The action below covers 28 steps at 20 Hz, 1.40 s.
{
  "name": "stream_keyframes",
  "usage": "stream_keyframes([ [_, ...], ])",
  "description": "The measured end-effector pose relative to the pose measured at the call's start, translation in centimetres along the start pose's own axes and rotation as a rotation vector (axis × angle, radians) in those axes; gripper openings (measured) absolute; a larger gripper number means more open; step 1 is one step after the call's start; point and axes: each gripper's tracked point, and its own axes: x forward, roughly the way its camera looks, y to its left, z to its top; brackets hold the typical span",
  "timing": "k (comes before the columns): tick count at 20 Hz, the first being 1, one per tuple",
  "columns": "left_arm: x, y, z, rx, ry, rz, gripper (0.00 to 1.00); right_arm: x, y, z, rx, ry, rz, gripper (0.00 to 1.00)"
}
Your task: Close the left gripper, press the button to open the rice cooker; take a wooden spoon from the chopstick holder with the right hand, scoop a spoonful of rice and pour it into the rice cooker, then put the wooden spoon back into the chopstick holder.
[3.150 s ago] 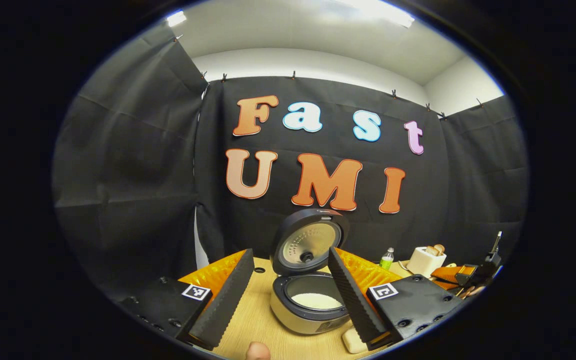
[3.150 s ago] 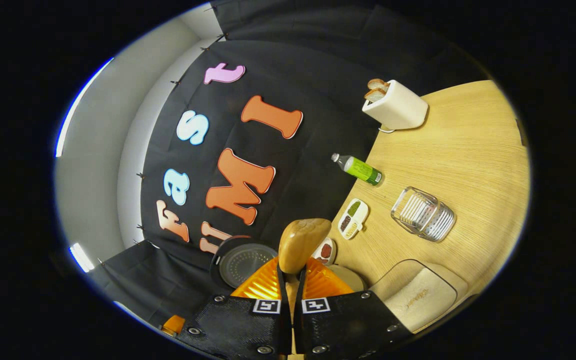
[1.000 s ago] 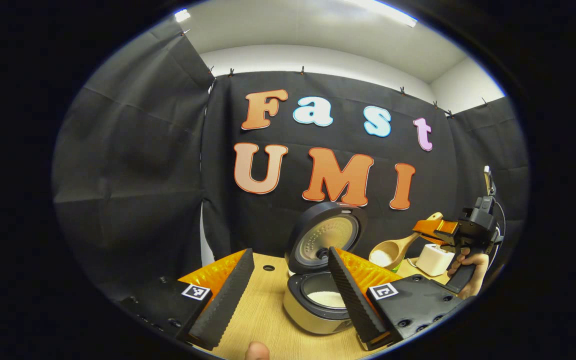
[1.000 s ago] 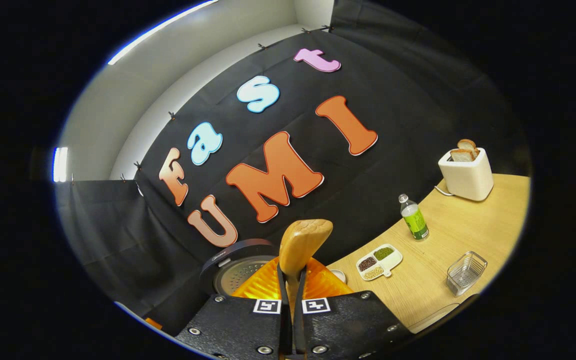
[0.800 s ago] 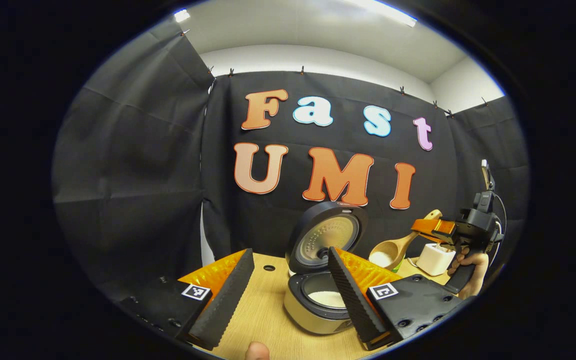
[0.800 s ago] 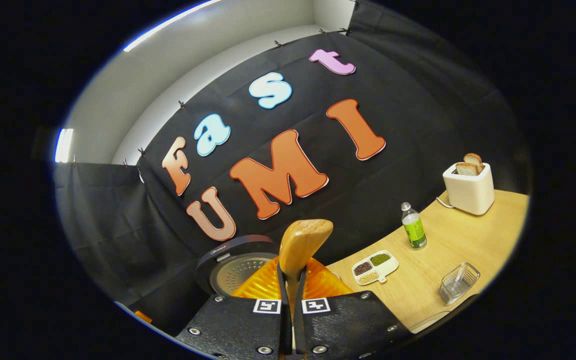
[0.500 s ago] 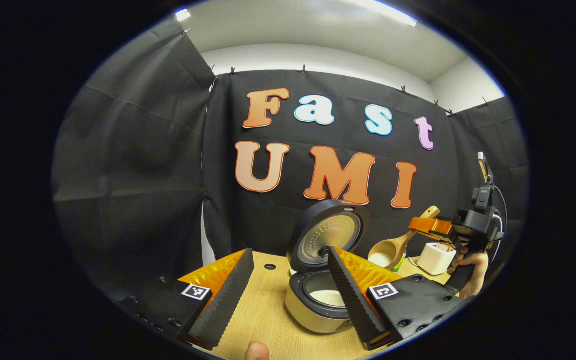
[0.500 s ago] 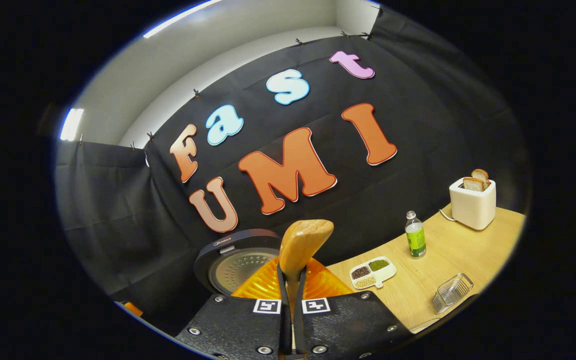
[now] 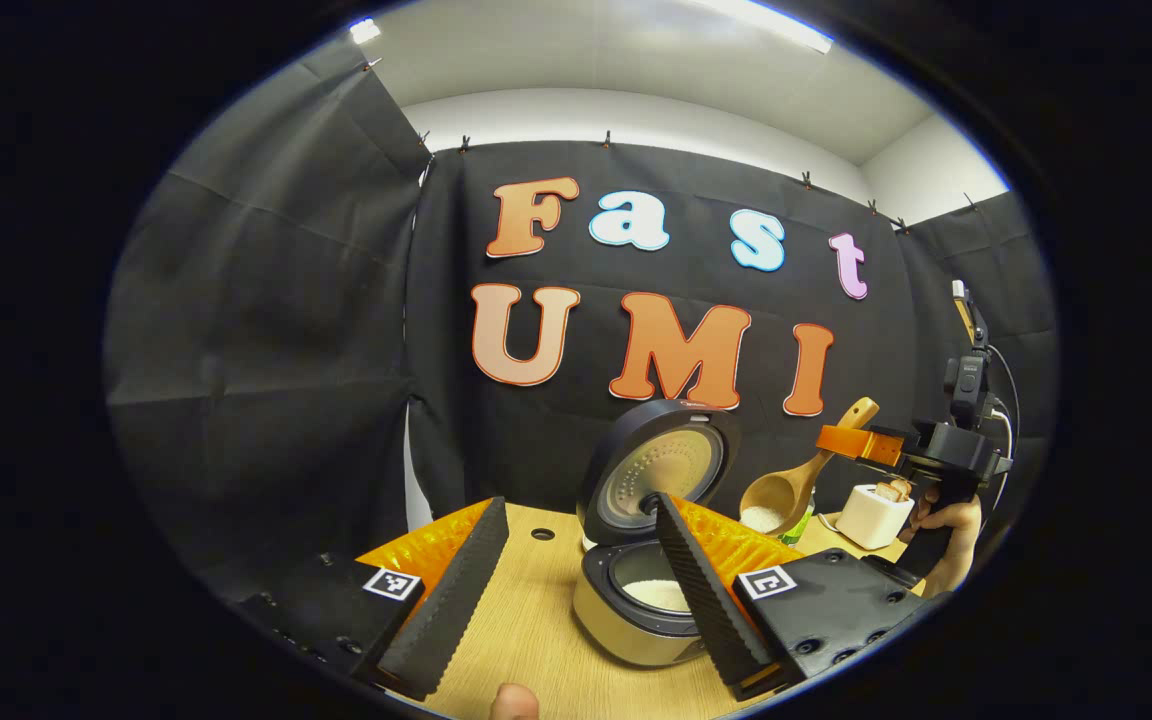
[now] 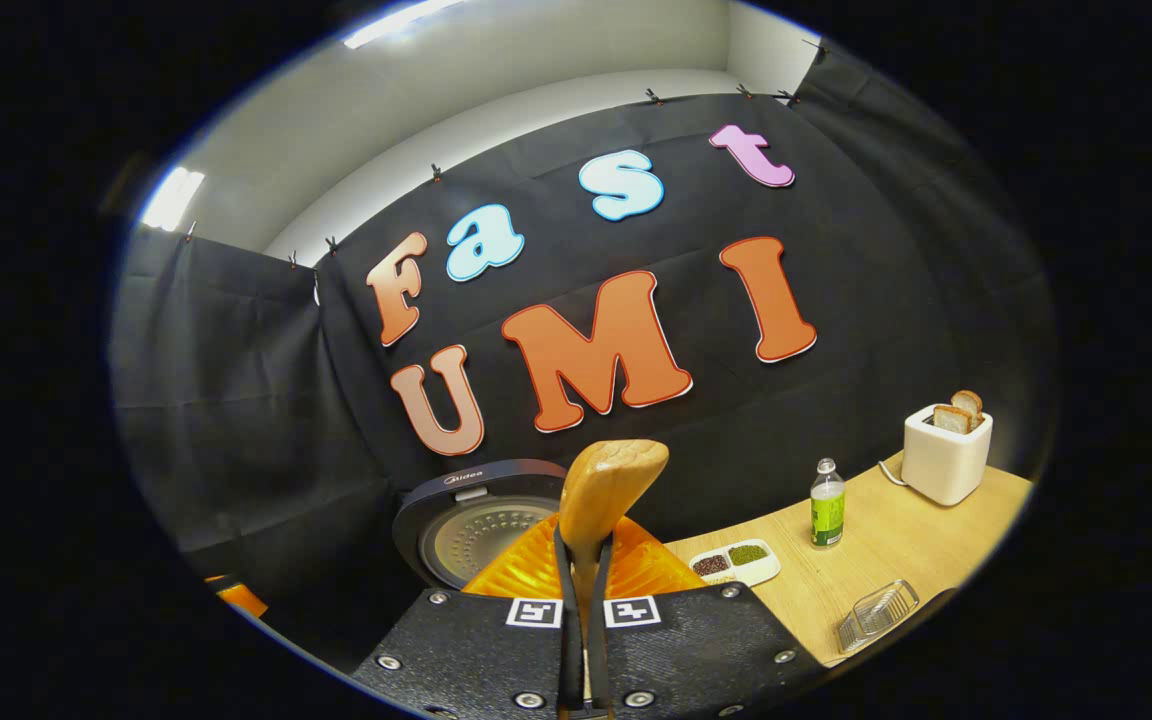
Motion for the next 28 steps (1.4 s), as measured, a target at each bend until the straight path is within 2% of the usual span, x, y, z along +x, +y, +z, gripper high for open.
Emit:
stream_keyframes([
  [3, -0.1, 0.0, 0.0, 0.005, -0.001, -0.002, 0.99, 0.1, 0.4, 0.1, -0.032, 0.000, 0.007, 0.01],
  [12, 0.0, 0.0, -0.1, 0.003, 0.000, 0.002, 0.97, 0.5, 1.4, -0.9, -0.173, 0.011, 0.024, 0.01],
  [17, -0.2, 0.0, -0.1, 0.009, 0.003, 0.001, 0.99, 0.7, 2.6, -1.2, -0.311, -0.001, 0.050, 0.01],
  [22, -0.2, 0.0, -0.4, 0.005, 0.007, -0.001, 0.99, 0.5, 4.2, -2.2, -0.503, -0.022, 0.085, 0.01],
  [28, -0.2, 0.2, -0.6, 0.009, 0.013, 0.005, 0.97, 0.4, 5.4, -3.8, -0.646, -0.019, 0.124, 0.01],
])
